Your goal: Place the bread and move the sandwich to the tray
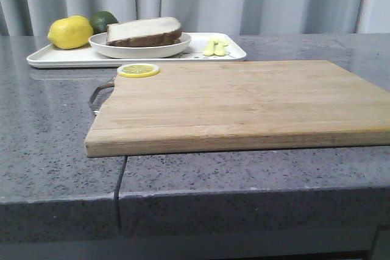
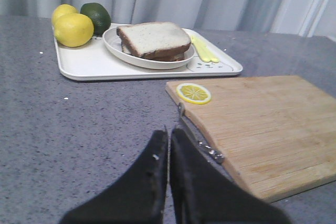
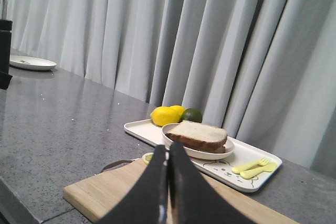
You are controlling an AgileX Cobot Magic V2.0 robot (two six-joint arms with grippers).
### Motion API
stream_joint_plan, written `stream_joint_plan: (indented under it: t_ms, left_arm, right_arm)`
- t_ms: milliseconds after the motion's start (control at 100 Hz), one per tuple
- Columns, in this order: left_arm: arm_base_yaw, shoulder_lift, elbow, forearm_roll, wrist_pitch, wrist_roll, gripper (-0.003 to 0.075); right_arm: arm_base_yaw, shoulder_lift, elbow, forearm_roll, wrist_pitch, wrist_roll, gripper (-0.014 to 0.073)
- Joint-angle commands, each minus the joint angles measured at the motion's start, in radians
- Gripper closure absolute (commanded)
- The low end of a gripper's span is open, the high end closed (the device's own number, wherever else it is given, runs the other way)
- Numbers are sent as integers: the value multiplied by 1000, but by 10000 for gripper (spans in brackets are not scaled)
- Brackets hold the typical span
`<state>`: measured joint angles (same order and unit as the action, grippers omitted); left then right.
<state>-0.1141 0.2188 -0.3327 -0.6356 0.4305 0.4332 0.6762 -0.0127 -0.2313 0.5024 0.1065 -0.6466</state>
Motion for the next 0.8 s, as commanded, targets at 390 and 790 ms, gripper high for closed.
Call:
stream_joint_plan:
  t_ms: [390,790]
  left_arm:
    - [24,-64,196,508,-523,-413,740]
    - [156,-257,347,542,-333,-418,739]
  right_arm:
    - [-7,-13,-27,7,-74,1,654]
    - [-7,-13,-27,7,-74,1,654]
